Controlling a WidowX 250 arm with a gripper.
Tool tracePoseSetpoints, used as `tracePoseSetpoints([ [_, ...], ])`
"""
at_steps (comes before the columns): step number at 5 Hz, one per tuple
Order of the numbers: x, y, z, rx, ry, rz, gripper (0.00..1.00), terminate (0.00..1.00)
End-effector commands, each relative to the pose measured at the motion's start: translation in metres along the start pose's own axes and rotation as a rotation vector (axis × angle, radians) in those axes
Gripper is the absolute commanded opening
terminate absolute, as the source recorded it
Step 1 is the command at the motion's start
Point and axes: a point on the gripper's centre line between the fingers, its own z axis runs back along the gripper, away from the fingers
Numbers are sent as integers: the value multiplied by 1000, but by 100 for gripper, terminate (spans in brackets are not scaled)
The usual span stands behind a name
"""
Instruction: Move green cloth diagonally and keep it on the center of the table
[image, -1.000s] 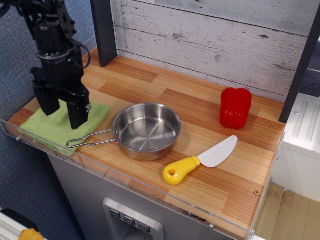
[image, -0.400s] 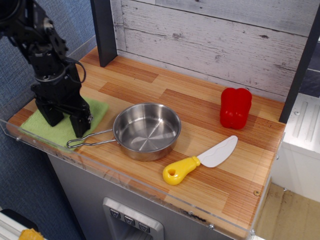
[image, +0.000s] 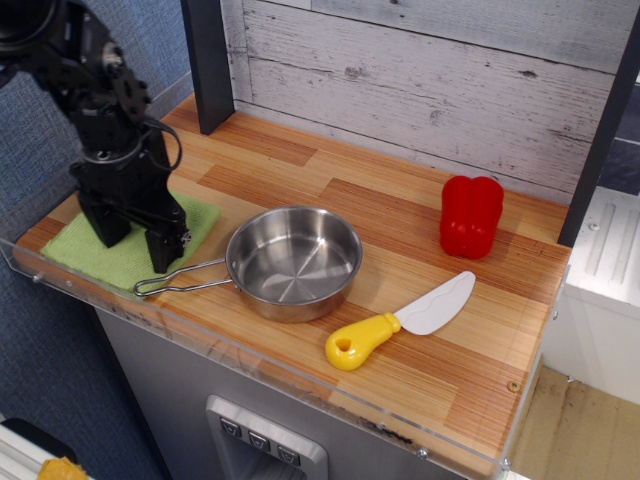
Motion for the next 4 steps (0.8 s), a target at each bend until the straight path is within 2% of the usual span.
tracePoseSetpoints([
  [1, 7, -35, -32, -159, 99, -21, 100, 0],
  [2, 29, -55, -19, -251, 79, -13, 100, 0],
  [3, 57, -70, -7, -314, 67, -10, 100, 0],
  [4, 82, -74, -4, -340, 65, -14, 100, 0],
])
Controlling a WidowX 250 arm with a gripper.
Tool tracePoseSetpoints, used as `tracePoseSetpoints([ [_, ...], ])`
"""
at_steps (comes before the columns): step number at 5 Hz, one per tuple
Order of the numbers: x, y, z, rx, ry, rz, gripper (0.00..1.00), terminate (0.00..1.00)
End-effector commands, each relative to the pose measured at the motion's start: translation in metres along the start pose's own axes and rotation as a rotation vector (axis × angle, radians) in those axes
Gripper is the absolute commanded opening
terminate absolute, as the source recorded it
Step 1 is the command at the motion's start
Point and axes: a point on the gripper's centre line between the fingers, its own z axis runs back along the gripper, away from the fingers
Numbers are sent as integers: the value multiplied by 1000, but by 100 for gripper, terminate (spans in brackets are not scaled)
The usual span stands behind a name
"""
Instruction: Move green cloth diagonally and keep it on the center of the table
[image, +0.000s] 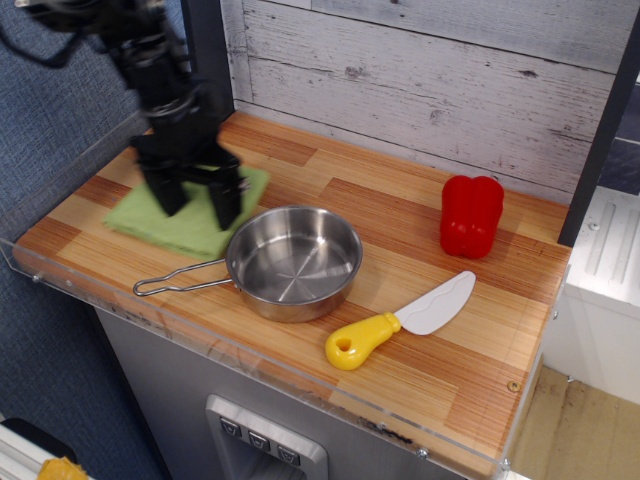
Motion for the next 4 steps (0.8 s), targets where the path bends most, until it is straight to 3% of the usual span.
tracePoseSetpoints([
  [1, 43, -24, -13, -75, 43, -59, 100, 0],
  [3, 72, -9, 1, 16, 10, -80, 100, 0],
  [4, 70, -9, 4, 21, 9, -74, 100, 0],
])
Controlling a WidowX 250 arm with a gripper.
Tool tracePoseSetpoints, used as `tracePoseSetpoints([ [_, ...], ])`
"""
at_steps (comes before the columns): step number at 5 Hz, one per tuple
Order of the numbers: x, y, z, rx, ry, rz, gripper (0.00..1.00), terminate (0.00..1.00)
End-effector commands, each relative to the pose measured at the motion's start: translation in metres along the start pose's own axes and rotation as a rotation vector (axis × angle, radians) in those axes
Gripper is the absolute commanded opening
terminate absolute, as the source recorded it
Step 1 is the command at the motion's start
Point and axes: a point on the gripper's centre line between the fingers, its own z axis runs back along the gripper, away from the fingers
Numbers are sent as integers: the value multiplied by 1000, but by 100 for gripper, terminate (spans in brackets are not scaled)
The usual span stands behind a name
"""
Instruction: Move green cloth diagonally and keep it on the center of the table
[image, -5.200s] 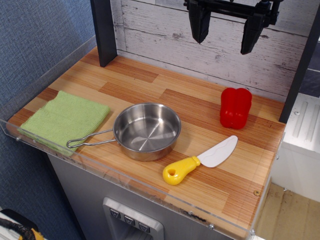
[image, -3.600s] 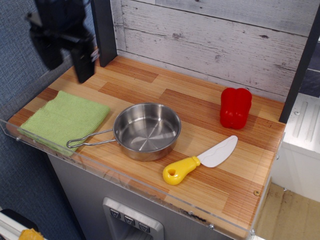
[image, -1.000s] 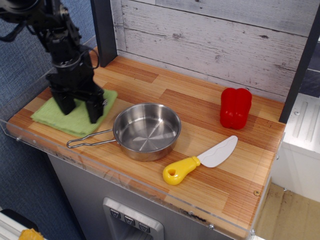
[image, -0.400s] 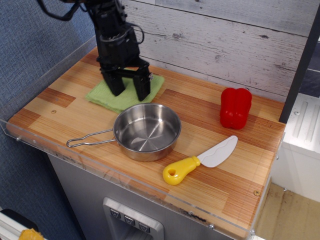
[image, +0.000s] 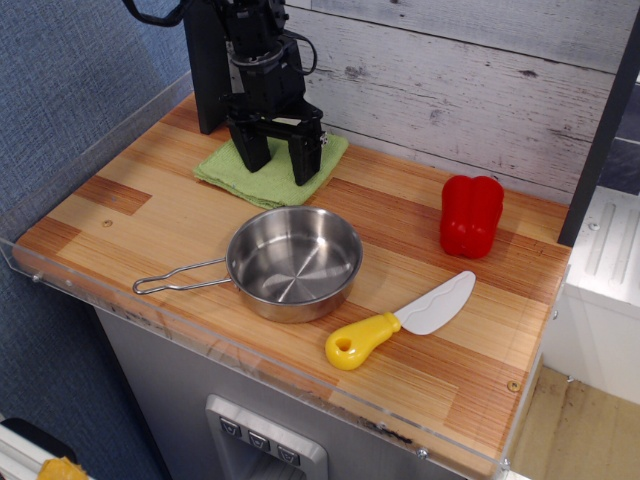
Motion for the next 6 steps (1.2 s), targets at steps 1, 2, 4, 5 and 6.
tracePoseSetpoints([
  [1, -4, -16, 26, 0, -31, -3, 100, 0],
  [2, 8, -37, 73, 1, -123, -1, 100, 0],
  [4, 26, -59, 170, 17, -256, 48, 100, 0],
  [5, 13, -63, 191, 77, -258, 87, 100, 0],
  [6, -12, -66, 193, 126, -193, 110, 100, 0],
])
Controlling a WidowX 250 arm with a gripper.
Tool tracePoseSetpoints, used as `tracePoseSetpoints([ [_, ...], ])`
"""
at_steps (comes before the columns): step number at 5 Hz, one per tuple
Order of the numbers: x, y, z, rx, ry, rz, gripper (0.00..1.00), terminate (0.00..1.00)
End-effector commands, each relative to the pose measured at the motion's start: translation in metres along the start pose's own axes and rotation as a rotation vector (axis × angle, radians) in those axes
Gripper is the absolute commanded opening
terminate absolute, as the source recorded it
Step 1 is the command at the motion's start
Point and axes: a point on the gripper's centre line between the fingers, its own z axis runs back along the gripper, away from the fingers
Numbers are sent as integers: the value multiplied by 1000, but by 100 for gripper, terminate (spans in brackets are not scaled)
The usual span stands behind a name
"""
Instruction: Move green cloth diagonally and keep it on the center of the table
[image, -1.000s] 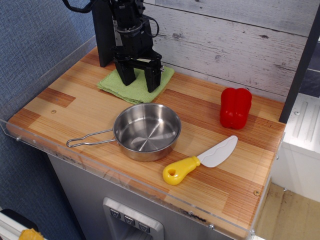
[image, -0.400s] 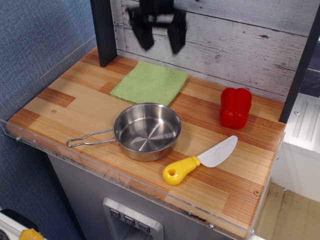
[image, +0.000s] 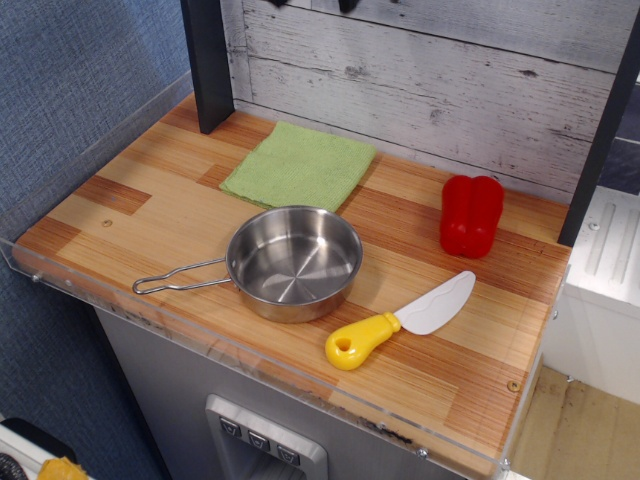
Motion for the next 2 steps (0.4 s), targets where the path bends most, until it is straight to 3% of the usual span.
tracePoseSetpoints([
  [1, -50, -9, 45, 55, 42, 27, 100, 0],
  [2, -67, -14, 47, 24, 53, 34, 100, 0],
])
